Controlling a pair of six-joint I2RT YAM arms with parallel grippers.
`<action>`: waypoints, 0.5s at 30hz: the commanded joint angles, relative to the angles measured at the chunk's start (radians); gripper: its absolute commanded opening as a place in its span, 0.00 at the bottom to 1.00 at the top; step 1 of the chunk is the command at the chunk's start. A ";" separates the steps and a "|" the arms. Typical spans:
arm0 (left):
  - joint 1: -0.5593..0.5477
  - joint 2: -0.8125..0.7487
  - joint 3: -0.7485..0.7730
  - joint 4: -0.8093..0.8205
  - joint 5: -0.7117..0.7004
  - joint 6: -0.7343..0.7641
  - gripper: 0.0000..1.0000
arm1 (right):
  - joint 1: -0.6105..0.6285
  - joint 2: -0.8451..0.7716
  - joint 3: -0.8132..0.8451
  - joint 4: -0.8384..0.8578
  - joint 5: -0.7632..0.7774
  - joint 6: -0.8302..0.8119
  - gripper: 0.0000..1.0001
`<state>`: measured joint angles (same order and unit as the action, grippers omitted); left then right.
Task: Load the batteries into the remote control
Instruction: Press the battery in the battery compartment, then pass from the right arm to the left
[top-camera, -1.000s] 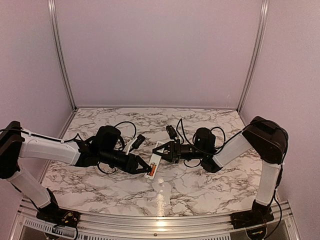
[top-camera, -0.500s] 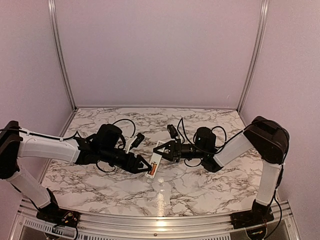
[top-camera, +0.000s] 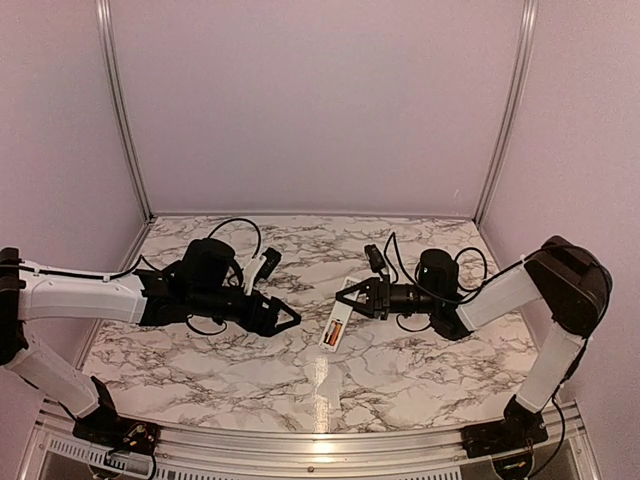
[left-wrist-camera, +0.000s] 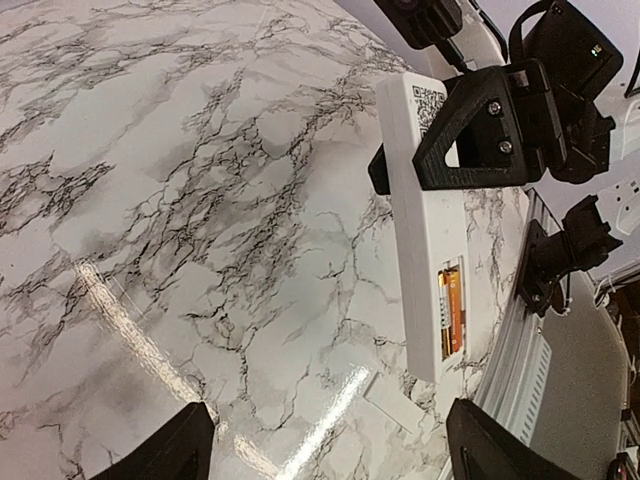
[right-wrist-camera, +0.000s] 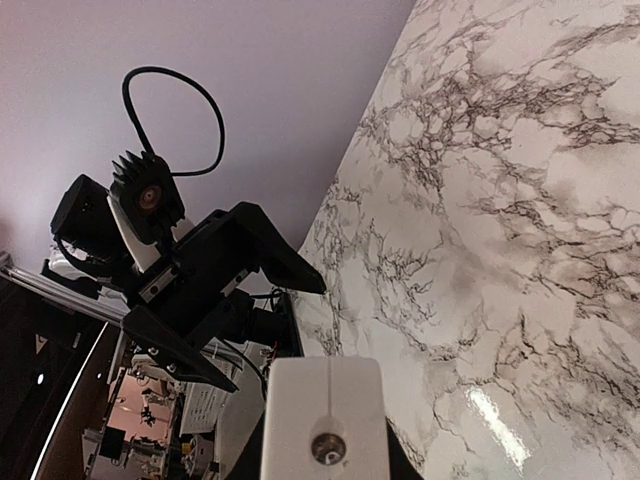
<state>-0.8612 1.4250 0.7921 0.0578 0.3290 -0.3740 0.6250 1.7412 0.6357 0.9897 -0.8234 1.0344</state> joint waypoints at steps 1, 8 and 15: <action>-0.052 0.052 0.082 -0.021 -0.098 0.028 0.88 | -0.001 -0.032 -0.002 -0.051 0.024 -0.052 0.00; -0.148 0.217 0.258 -0.108 -0.208 0.054 0.92 | -0.001 -0.042 0.005 -0.117 0.069 -0.075 0.00; -0.200 0.363 0.413 -0.201 -0.292 0.066 0.86 | -0.001 -0.042 0.011 -0.134 0.092 -0.073 0.00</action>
<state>-1.0386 1.7142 1.1240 -0.0383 0.1230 -0.3321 0.6250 1.7233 0.6296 0.8730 -0.7589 0.9745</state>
